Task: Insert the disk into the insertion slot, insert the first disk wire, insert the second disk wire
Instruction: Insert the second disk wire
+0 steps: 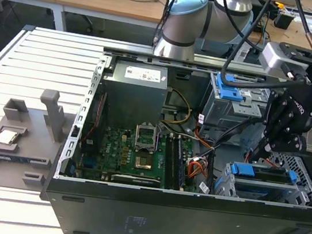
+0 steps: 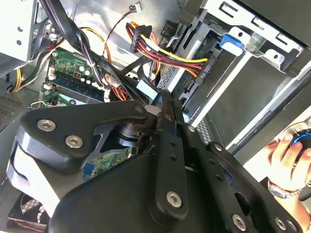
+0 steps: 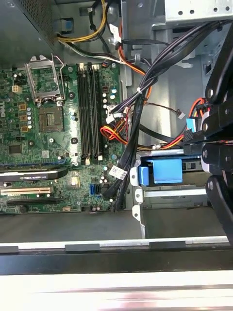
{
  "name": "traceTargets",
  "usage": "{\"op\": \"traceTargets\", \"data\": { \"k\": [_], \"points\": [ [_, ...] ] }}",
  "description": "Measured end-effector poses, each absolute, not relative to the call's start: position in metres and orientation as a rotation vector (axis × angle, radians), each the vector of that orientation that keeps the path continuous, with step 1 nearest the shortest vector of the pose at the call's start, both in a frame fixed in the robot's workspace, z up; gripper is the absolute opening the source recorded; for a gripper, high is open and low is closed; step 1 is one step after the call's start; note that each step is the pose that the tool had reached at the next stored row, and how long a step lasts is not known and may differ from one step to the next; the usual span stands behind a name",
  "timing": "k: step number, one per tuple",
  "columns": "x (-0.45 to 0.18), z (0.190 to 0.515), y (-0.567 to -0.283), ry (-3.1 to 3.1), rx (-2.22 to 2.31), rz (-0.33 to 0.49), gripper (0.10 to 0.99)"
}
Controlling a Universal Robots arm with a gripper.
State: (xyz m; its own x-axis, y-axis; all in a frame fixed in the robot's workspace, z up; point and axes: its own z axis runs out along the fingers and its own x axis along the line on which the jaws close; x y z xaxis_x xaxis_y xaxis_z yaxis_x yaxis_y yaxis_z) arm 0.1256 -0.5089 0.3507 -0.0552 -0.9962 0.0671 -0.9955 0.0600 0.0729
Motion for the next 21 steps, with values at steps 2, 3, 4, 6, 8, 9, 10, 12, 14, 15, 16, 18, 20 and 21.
{"op": "traceTargets", "data": {
  "k": [2, 3, 4, 6, 8, 9, 10, 12, 14, 15, 16, 18, 20, 21],
  "points": [
    [0.126, 0.350, -0.509, -2.173, 2.129, -0.008, 0.137],
    [0.126, 0.350, -0.509, -2.138, 2.164, -0.005, 0.137],
    [0.127, 0.350, -0.509, -2.124, 2.178, -0.004, 0.137],
    [0.131, 0.350, -0.509, -2.106, 2.195, -0.004, 0.137],
    [0.133, 0.350, -0.514, -2.105, 2.195, -0.005, 0.137],
    [0.133, 0.350, -0.516, -2.105, 2.195, -0.005, 0.137],
    [0.133, 0.349, -0.518, -2.105, 2.195, -0.005, 0.137],
    [0.133, 0.349, -0.527, -2.104, 2.196, -0.005, 0.137],
    [0.134, 0.349, -0.529, -2.103, 2.197, -0.005, 0.137],
    [0.135, 0.350, -0.529, -2.102, 2.198, -0.005, 0.137],
    [0.135, 0.351, -0.529, -2.100, 2.200, -0.005, 0.137],
    [0.136, 0.354, -0.529, -2.096, 2.204, -0.005, 0.137],
    [0.139, 0.354, -0.529, -2.091, 2.207, -0.005, 0.137],
    [0.141, 0.354, -0.529, -2.089, 2.207, -0.009, 0.137]
  ]
}}
